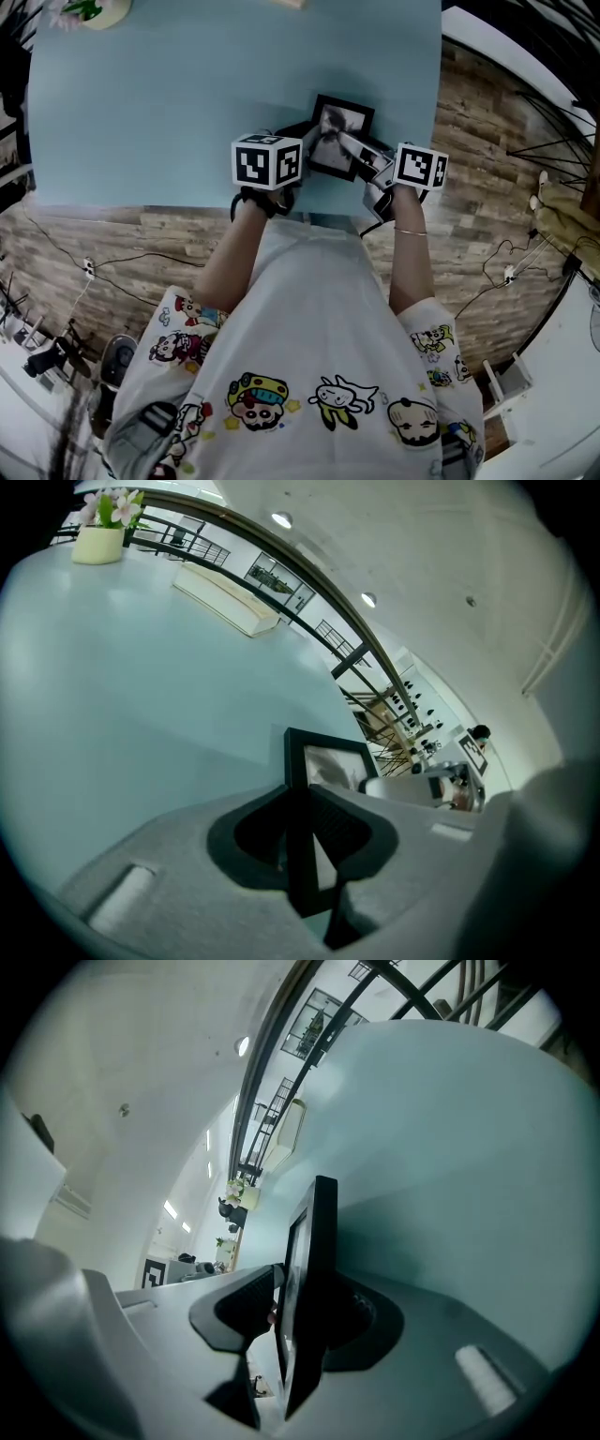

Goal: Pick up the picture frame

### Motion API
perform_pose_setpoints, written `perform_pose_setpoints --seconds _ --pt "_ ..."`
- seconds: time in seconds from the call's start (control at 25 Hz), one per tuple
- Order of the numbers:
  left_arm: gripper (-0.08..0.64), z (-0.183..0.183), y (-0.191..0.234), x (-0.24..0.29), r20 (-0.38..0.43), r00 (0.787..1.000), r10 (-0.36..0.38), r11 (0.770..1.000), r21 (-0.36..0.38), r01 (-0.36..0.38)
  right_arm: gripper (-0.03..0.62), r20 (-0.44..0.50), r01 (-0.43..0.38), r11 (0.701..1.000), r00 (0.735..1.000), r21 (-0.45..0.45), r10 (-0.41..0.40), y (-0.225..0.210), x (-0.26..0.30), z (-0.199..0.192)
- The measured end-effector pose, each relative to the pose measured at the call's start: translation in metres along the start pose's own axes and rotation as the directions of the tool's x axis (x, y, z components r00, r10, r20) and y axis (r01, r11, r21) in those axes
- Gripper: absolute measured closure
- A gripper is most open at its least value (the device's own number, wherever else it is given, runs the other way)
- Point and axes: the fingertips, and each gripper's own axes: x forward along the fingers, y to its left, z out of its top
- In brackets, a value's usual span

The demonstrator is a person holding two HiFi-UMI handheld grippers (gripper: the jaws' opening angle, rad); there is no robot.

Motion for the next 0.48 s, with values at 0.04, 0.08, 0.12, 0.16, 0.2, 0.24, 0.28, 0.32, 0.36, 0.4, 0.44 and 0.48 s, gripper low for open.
perform_pose_setpoints --seconds 0.04,0.08,0.12,0.16,0.2,0.24,0.28,0.32,0.36,0.4,0.44,0.48 --pt "0.491 0.0 0.0005 -0.0002 0.0 1.0 -0.001 1.0 -0.001 0.001 0.43 0.002 -0.002 1.0 1.0 0.003 0.002 0.0003 0.0012 0.0002" --pt "0.491 0.0001 0.0009 -0.0003 -0.001 1.0 -0.002 1.0 -0.003 0.002 0.431 0.004 -0.004 1.0 1.0 0.007 0.004 0.0005 0.0022 0.0005" --pt "0.491 0.0002 0.0012 -0.0003 -0.002 1.0 -0.004 1.0 -0.004 0.004 0.434 0.006 -0.006 1.0 1.0 0.011 0.006 0.0007 0.0031 0.0008" --pt "0.491 0.0003 0.0013 -0.0002 -0.003 1.0 -0.005 1.0 -0.006 0.005 0.436 0.008 -0.009 1.0 1.0 0.015 0.009 0.001 0.0041 0.0013" --pt "0.492 0.0005 0.0015 -0.0002 -0.003 1.0 -0.006 1.0 -0.007 0.006 0.439 0.009 -0.013 1.0 1.0 0.018 0.012 0.0015 0.0052 0.0018" --pt "0.492 0.0008 0.0017 -0.0002 -0.004 1.0 -0.008 1.0 -0.009 0.008 0.442 0.01 -0.015 1.0 1.0 0.021 0.015 0.0019 0.0062 0.0023" --pt "0.492 0.001 0.0019 -0.0003 -0.004 1.0 -0.008 1.0 -0.01 0.008 0.444 0.012 -0.017 1.0 1.0 0.025 0.017 0.0024 0.0072 0.0029" --pt "0.492 0.0012 0.0021 -0.0006 -0.004 1.0 -0.009 1.0 -0.011 0.009 0.447 0.015 -0.018 0.999 1.0 0.029 0.018 0.0027 0.0081 0.0035" --pt "0.492 0.0012 0.0026 -0.001 -0.004 1.0 -0.01 1.0 -0.012 0.01 0.451 0.019 -0.016 0.999 1.0 0.032 0.016 0.0026 0.0089 0.0039" --pt "0.492 0.0012 0.003 -0.0015 -0.004 1.0 -0.01 1.0 -0.013 0.01 0.46 0.023 -0.01 0.999 1.0 0.036 0.01 0.0017 0.0095 0.0041" --pt "0.492 0.0013 0.0033 -0.0018 -0.004 1.0 -0.01 1.0 -0.013 0.01 0.483 0.028 -0.002 0.999 1.0 0.038 0.001 0.0002 0.0097 0.0042" --pt "0.491 0.0014 0.0033 -0.0021 -0.004 1.0 -0.011 1.0 -0.014 0.01 0.525 0.033 0.005 0.999 0.999 0.043 -0.006 -0.0014 0.0096 0.0043"
